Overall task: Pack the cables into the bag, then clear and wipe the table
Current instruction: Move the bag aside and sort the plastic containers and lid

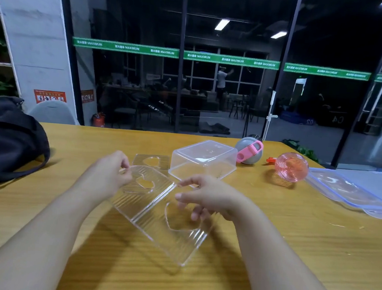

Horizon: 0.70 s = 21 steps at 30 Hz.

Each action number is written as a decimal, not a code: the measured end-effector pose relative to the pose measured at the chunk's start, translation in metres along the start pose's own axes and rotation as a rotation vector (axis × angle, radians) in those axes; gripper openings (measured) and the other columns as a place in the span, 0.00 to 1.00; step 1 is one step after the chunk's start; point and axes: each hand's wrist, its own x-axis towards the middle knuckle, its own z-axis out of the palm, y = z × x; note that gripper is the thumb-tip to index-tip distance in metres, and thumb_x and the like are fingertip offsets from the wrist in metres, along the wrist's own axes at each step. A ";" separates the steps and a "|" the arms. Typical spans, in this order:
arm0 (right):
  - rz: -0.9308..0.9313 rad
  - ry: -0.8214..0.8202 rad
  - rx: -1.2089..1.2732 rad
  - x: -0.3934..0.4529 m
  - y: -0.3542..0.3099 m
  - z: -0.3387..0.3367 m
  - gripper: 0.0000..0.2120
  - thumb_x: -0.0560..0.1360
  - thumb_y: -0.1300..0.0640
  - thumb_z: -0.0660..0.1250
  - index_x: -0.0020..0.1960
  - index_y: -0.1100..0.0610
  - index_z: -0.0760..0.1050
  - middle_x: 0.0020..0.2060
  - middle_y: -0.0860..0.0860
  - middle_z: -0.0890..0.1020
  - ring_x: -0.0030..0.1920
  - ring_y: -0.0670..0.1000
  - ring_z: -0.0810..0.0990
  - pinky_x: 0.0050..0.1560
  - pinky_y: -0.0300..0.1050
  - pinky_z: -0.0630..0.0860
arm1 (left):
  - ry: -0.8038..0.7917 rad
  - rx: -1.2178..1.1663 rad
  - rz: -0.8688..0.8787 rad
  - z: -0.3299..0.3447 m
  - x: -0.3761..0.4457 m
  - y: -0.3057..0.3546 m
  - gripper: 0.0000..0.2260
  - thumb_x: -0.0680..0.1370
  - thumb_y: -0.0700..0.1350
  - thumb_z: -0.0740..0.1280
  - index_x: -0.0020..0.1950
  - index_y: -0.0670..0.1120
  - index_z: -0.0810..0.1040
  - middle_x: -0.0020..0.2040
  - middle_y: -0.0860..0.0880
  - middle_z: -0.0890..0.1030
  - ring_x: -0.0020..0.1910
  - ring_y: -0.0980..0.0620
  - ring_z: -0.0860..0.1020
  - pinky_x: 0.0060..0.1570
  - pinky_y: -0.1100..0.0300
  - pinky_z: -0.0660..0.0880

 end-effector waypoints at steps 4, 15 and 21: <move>0.012 0.130 0.098 0.002 0.002 -0.009 0.15 0.75 0.57 0.69 0.60 0.54 0.73 0.36 0.49 0.83 0.25 0.46 0.77 0.24 0.35 0.70 | 0.126 -0.044 -0.060 -0.002 0.002 -0.003 0.04 0.75 0.42 0.66 0.45 0.45 0.71 0.43 0.45 0.78 0.39 0.42 0.75 0.37 0.54 0.68; -0.068 0.221 0.706 0.006 -0.006 -0.001 0.05 0.78 0.63 0.64 0.54 0.60 0.71 0.46 0.56 0.83 0.33 0.50 0.84 0.26 0.37 0.77 | 0.219 -0.813 -0.357 0.003 -0.001 0.013 0.10 0.79 0.34 0.55 0.57 0.45 0.61 0.39 0.45 0.70 0.26 0.49 0.71 0.34 0.51 0.77; -0.214 0.164 0.865 0.010 -0.007 0.005 0.17 0.79 0.64 0.61 0.67 0.54 0.65 0.57 0.55 0.81 0.49 0.57 0.83 0.43 0.44 0.81 | 0.164 -1.194 -0.466 0.001 0.002 0.020 0.21 0.79 0.31 0.54 0.71 0.43 0.60 0.45 0.45 0.71 0.31 0.53 0.73 0.34 0.57 0.75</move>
